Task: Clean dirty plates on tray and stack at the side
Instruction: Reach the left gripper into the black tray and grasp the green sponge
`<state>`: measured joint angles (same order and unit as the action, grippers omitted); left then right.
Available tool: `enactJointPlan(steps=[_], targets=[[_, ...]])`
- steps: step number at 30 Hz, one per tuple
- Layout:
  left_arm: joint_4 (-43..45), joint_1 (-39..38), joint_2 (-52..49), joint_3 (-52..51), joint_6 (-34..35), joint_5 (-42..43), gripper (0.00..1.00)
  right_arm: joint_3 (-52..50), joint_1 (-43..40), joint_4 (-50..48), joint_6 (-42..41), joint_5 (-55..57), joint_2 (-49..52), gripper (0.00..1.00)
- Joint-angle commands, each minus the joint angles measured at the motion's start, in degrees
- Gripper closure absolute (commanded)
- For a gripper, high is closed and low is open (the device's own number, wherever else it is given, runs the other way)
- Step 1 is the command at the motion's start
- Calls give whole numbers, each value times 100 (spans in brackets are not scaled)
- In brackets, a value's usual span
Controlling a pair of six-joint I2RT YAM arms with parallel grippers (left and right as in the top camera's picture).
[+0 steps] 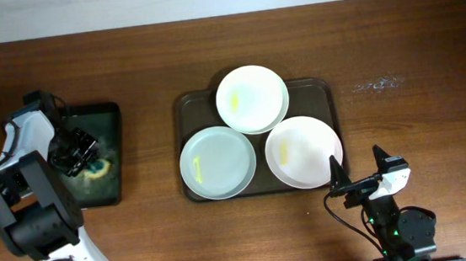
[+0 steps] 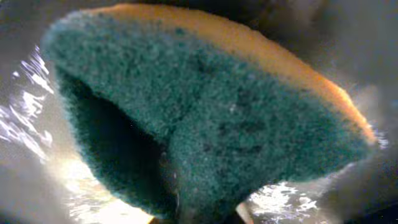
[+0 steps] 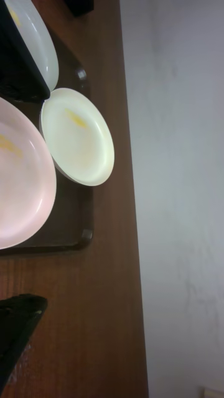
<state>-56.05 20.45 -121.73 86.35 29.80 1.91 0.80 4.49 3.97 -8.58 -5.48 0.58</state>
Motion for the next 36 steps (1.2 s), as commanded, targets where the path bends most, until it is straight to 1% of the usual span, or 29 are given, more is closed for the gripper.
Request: enactJointPlan(steps=[1,5,6,7,8,9,10,11,12,14,15,17,19,22,27,29,32,34,36], targets=[[15,-4,-122,-87,-7,-59,1,-48,-7,4,22,9,-37,1],[-385,-4,-122,-87,-4,205,1,-48,-7,4,22,9,-37,2],[-560,-4,-122,-87,-4,339,11,-48,-7,7,24,9,-37,2],[-638,-4,-122,-87,-7,341,44,-48,-7,4,24,9,-37,2],[-638,-4,-122,-87,-7,341,74,-48,-7,4,22,9,-37,2],[-634,-4,-122,-87,-7,341,94,-48,-7,4,22,9,-37,2],[-592,-2,-122,-87,-7,323,100,-48,-7,4,22,9,-39,2],[-529,-2,-122,-85,-7,321,90,-48,-7,4,24,9,-37,2],[-210,-2,-122,-87,-7,173,1,-48,-7,4,24,9,-37,2],[232,-4,-122,-85,-7,-243,1,-48,-7,4,24,9,-37,1],[457,-4,-122,-87,-4,-581,1,-48,-7,4,22,9,-37,2],[621,-2,-122,-87,-4,-933,1,-48,-7,4,22,9,-37,2],[675,-4,-122,-85,-9,-951,1,-48,-7,4,22,9,-37,2],[468,-4,-24,-57,-11,-955,1,-48,-7,4,24,9,-37,2],[295,-2,616,-52,-9,-994,1,-48,-7,7,22,9,-37,2],[691,11,601,-61,-4,-1300,1,-48,-7,4,24,9,-37,1],[1303,87,326,-94,-7,-1572,1,-48,-7,4,24,9,-37,2],[1392,101,122,-94,-7,-1572,2,-48,-7,7,24,9,-37,2],[1388,98,-125,-98,-7,-1565,5,-48,-7,7,22,9,-37,2]])
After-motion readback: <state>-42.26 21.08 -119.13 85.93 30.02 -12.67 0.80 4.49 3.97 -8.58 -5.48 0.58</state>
